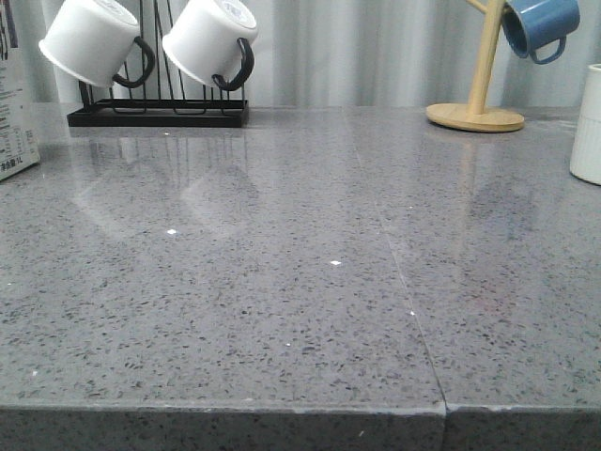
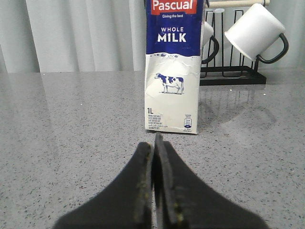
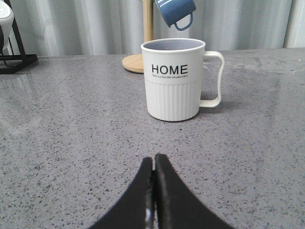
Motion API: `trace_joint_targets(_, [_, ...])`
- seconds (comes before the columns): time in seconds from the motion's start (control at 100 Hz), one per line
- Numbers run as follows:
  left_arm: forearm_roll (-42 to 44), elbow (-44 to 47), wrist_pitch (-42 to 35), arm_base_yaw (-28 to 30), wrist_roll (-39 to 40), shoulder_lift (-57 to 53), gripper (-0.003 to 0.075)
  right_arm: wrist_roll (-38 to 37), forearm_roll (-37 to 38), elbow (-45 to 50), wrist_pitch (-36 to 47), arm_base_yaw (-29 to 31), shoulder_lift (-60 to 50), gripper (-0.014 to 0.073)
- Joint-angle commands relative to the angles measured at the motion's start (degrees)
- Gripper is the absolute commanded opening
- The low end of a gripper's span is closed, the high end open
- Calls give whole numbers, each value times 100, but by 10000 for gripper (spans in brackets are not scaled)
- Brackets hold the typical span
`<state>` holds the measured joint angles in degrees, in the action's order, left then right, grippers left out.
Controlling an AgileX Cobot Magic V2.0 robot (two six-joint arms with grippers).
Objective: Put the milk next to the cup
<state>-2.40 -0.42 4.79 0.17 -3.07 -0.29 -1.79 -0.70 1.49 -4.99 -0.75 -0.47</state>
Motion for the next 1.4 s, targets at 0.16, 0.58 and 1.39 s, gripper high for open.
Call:
trace_joint_targets(0.16, [-11,343,-479,5,19,-162,-20,34,1,-101,401,30,-137,-66])
trace_joint_targets(0.58, [-11,343,-479,5,19,-162,-20,34,1,-101,410,30,-137,-66])
trace_joint_targets(1.39, [-11,343,-479,5,19,-162,-20,-116,-79,-2336,-1773,35,1410,-62])
